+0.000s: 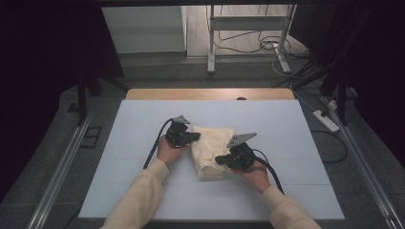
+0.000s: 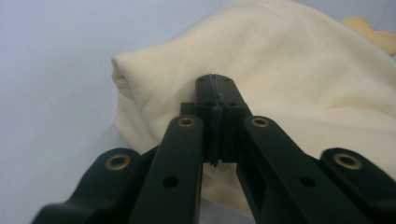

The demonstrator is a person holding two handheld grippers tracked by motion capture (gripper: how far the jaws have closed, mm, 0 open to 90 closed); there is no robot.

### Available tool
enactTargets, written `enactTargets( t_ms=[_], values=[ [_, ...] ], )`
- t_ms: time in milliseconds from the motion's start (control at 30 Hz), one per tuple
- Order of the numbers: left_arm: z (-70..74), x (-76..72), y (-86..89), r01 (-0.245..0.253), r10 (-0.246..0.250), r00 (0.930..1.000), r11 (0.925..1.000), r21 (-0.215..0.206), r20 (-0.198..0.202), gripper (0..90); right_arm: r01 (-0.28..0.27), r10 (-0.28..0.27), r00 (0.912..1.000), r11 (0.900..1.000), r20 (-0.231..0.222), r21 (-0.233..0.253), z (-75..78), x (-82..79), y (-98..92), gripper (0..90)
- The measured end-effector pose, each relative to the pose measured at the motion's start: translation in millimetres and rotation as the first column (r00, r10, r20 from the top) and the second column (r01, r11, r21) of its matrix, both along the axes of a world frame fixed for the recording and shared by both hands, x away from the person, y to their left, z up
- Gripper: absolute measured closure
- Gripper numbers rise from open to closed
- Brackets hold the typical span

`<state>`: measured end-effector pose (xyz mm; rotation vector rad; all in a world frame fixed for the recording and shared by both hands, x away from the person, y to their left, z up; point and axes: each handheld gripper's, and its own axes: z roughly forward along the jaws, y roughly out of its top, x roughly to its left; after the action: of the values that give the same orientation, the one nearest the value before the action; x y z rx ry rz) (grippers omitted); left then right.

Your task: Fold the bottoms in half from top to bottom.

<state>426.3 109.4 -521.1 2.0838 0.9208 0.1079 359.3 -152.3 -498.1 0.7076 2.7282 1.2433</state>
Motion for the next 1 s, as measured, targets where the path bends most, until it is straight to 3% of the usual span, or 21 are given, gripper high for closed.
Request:
enactTargets(
  t_ms=[633, 800, 1000],
  values=[
    [6.0, -3.3, -1.8, -0.001, 0.001, 0.9997, 1.0000, 0.007, 0.024, 88.2, -0.007, 0.007, 0.9998, 1.000, 0.020, -0.006, 6.6, 0.3, -3.0, 89.1],
    [16.6, -9.2, 2.8, -0.005, 0.006, 0.9985, 0.9999, -0.014, 0.054, 88.2, 0.005, -0.005, 0.9993, 1.000, 0.037, 0.004, 12.2, 0.2, -5.2, 89.0],
    [31.8, -26.4, 12.0, 0.005, -0.001, 0.9952, 0.9993, -0.037, 0.098, 88.2, 0.033, -0.034, 0.9978, 0.999, 0.056, 0.025, 21.8, -0.5, -15.6, 88.9]
  ],
)
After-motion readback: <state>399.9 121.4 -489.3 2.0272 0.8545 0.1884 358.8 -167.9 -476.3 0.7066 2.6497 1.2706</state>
